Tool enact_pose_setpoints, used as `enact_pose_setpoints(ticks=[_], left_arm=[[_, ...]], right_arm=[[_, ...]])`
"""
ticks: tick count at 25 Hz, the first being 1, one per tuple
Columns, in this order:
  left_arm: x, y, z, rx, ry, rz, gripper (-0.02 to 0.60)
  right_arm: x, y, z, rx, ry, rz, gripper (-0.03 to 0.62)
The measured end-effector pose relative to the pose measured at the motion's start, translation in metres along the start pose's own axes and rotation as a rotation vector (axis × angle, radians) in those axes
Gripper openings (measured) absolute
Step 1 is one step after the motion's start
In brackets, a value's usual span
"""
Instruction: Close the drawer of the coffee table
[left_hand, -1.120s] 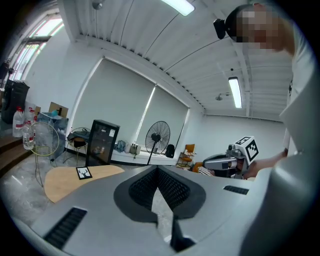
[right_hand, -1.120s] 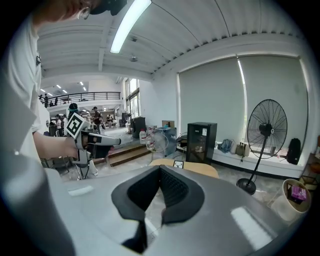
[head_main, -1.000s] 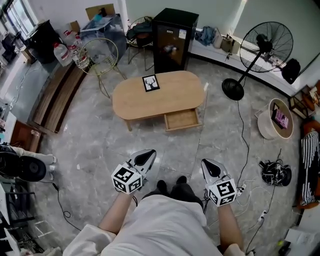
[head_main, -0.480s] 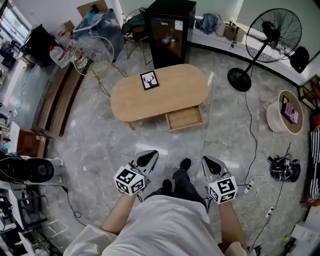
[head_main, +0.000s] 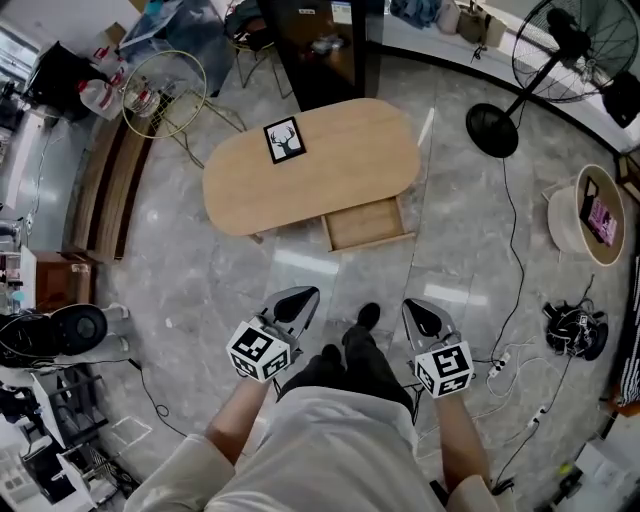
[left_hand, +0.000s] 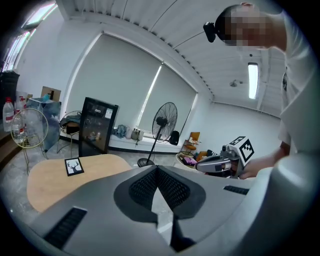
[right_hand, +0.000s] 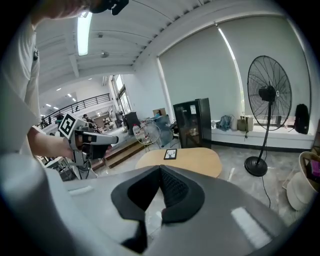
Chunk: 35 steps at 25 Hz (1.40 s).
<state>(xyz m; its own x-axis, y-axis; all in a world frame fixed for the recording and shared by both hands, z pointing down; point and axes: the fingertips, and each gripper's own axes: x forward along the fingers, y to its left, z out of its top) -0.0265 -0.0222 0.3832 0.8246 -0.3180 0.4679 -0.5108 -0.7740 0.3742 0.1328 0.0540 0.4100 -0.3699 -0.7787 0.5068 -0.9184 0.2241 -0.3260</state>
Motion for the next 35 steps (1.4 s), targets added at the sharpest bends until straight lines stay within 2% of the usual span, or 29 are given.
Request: enact_pose_setpoints(ticks=[7, 16, 23, 28, 35], left_arm=[[0.061, 0.025, -0.038, -0.047, 0.065, 0.002, 0.006], [0.112, 0.066, -0.091, -0.045, 0.15, -0.015, 0.006], [0.134, 0.103, -0.152, -0.046, 0.155, -0.038, 0.006], [0.159, 0.133, -0.197, -0.04, 0.202, -0.07, 0.006], [0.202, 0.164, -0.252, -0.003, 0.253, -0.134, 0.006]], right_arm=[[0.048, -0.042, -0.044, 0.058, 0.045, 0.026, 0.011], [0.101, -0.079, -0.126, 0.267, 0.109, -0.018, 0.011], [0.137, -0.094, -0.211, 0.465, 0.108, -0.102, 0.011], [0.177, -0.106, -0.27, 0.585, 0.109, -0.177, 0.011], [0.245, -0.122, -0.352, 0.729, 0.079, -0.195, 0.011]])
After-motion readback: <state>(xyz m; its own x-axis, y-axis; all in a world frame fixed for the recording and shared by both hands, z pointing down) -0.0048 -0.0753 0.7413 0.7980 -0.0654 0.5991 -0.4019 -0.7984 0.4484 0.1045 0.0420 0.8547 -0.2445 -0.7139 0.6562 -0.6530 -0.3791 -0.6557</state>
